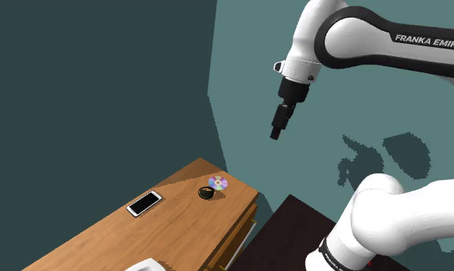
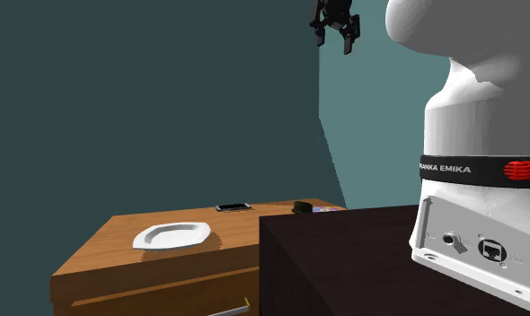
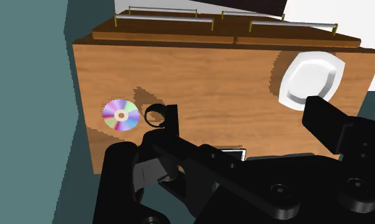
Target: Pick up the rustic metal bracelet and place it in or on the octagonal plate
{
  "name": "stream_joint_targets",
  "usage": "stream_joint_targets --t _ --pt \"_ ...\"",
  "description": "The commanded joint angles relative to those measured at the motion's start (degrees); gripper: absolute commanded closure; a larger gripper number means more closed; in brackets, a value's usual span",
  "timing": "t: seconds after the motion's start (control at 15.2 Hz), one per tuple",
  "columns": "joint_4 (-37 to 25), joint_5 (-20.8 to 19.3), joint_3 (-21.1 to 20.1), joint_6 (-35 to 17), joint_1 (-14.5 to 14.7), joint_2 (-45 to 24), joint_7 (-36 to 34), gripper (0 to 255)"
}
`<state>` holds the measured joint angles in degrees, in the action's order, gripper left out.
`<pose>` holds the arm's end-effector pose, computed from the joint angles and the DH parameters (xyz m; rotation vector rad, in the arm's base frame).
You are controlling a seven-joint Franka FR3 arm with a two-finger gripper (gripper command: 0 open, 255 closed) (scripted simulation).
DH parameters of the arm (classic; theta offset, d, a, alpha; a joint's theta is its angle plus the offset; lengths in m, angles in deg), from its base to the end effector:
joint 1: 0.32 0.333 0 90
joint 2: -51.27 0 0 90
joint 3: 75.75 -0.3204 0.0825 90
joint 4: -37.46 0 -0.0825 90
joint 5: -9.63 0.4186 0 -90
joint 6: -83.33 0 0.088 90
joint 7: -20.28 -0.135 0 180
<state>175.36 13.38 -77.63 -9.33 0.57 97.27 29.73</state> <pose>0.3370 0.0266 0.5496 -3.0850 -0.3108 -0.0242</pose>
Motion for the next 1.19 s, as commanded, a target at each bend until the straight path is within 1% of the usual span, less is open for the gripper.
stream_joint_targets --t 0.0,0.33,0.59,0.86,1.12 --pt "0.0 0.0 0.0 0.0 0.0 0.0 0.0 0" --pt "5.84 0.14 1.45 -10.87 -0.05 -4.59 2.7 0" --pt "9.0 0.56 2.59 -19.87 0.02 -10.12 5.02 0" --pt "10.69 1.41 3.8 -28.91 0.35 -17.21 7.6 0" --pt "10.82 2.99 5.06 -37.65 1.01 -25.62 10.64 0"
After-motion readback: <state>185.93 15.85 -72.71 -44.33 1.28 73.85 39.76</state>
